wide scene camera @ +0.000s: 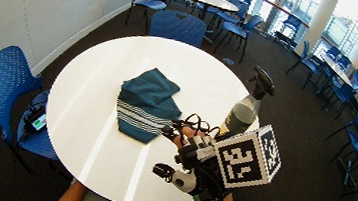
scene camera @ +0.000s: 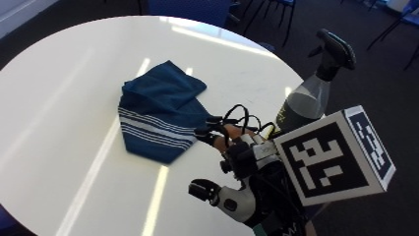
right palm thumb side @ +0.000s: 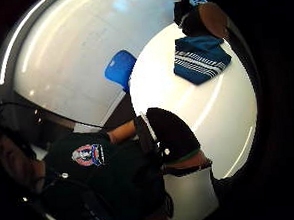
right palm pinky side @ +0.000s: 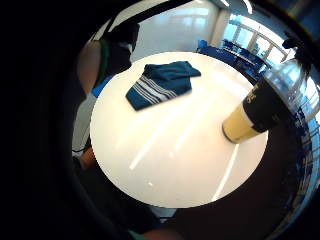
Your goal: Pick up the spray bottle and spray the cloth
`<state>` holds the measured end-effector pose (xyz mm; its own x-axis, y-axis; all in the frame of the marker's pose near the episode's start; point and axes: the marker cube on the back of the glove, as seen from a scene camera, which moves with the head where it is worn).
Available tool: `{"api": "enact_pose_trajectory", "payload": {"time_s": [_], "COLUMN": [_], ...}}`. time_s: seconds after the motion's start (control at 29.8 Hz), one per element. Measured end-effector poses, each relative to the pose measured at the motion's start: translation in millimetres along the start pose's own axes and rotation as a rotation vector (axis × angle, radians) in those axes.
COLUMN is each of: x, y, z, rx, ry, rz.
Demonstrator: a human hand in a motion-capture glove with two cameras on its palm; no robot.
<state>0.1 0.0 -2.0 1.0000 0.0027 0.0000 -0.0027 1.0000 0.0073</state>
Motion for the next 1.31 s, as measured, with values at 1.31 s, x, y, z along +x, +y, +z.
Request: {"api": "enact_pose_trajectory", "payload": {"time_s": [1.31], "x": [24.4], "y": [-4.5], "z": [-10.5], "rx": [0.126], "ry": [0.083], "rz": [0.133]}}
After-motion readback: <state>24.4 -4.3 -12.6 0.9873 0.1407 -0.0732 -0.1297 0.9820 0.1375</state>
